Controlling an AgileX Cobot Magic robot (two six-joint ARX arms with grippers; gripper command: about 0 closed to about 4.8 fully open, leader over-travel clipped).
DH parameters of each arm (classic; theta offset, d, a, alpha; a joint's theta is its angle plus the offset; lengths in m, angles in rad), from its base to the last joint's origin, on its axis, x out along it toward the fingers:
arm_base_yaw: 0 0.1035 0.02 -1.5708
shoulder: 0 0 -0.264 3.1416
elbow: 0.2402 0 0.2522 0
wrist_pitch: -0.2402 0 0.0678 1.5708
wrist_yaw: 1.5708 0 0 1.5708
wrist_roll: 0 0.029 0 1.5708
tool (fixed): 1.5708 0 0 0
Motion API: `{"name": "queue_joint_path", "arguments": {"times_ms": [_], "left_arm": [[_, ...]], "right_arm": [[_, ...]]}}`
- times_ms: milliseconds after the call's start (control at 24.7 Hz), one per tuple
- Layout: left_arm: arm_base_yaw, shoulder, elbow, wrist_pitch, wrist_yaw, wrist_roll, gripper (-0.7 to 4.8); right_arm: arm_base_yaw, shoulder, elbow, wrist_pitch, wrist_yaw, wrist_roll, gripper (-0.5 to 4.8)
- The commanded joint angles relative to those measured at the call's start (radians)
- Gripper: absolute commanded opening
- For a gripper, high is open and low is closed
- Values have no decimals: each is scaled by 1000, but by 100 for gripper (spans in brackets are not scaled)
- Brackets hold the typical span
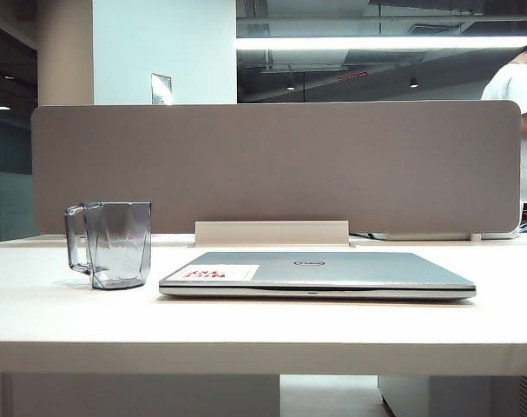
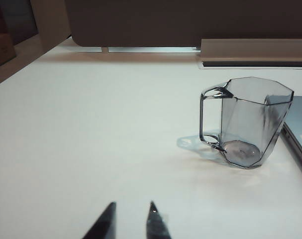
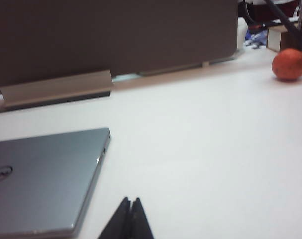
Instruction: Pick up the water cup and place it on the left side of the laptop.
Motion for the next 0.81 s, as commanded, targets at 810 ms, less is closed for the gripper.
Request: {"name": "queue_joint_path", "arguments": {"times_ms": [810], "left_arm": [[0, 0, 3, 5, 4, -1, 75]], "right_arm": [[4, -2, -6, -64, 9, -105, -5]]}}
